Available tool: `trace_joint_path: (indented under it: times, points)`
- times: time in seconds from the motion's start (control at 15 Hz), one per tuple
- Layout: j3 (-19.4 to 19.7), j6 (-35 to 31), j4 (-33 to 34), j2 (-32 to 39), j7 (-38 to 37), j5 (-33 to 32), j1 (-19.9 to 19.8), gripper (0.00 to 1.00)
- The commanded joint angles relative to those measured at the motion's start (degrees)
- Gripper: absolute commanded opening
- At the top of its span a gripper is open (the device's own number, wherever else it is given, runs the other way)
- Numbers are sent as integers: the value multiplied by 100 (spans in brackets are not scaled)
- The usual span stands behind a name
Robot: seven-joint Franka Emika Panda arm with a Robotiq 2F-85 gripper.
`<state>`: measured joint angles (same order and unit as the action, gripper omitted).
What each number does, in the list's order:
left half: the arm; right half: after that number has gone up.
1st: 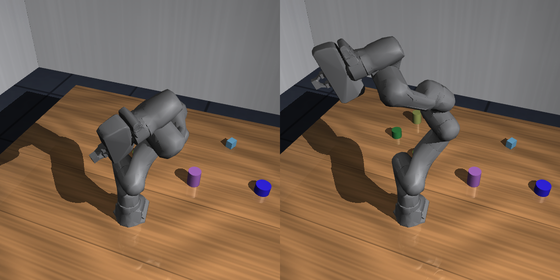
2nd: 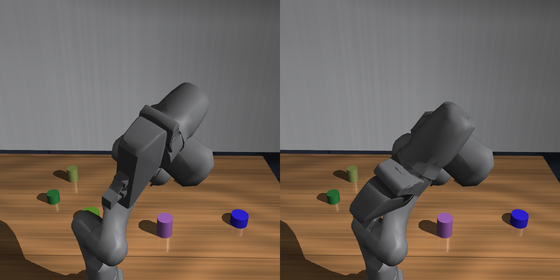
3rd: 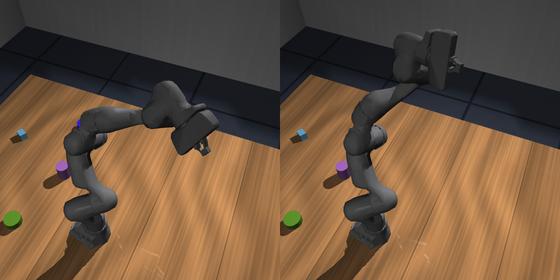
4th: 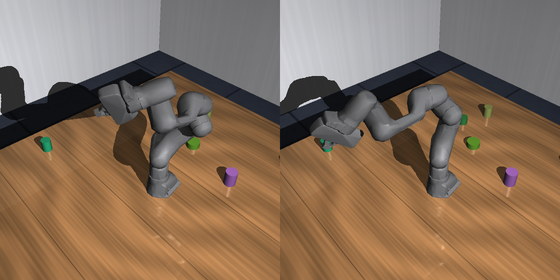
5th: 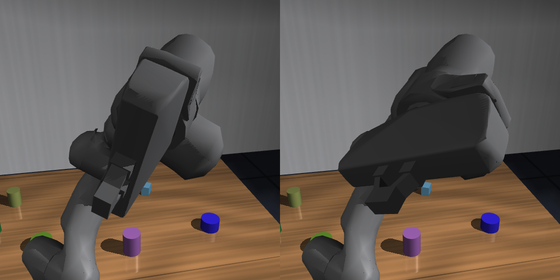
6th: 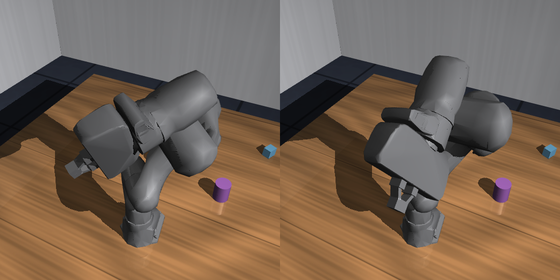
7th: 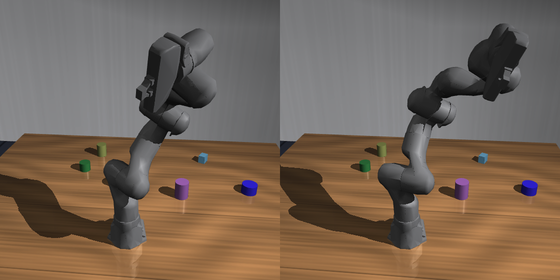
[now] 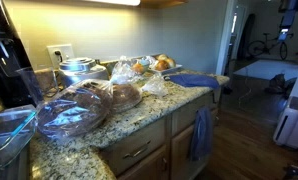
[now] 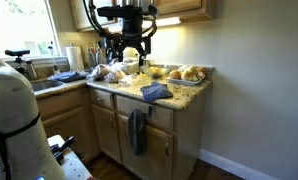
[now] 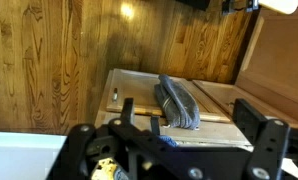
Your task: Take the top towel, hang it on the hook and put it back on the counter
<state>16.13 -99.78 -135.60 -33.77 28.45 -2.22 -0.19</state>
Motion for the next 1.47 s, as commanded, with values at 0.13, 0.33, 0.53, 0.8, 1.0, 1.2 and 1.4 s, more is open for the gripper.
trace_joint_path:
  times: [0.13,0.33,0.53,0.8,1.0,1.2,1.4]
  points:
    - [-70,12,12,18,39,42,-87,100]
    - [-70,12,12,18,39,42,-87,100]
    - [-109,-123,83,263,23,20,-53,100]
    - [-258,-667,219,866,-123,0,-36,100]
    - [-417,-1290,378,1365,-282,9,-55,100]
    - [-603,-1779,668,1813,-491,34,-48,100]
    - [-793,-1932,1063,2331,-622,-60,-61,100]
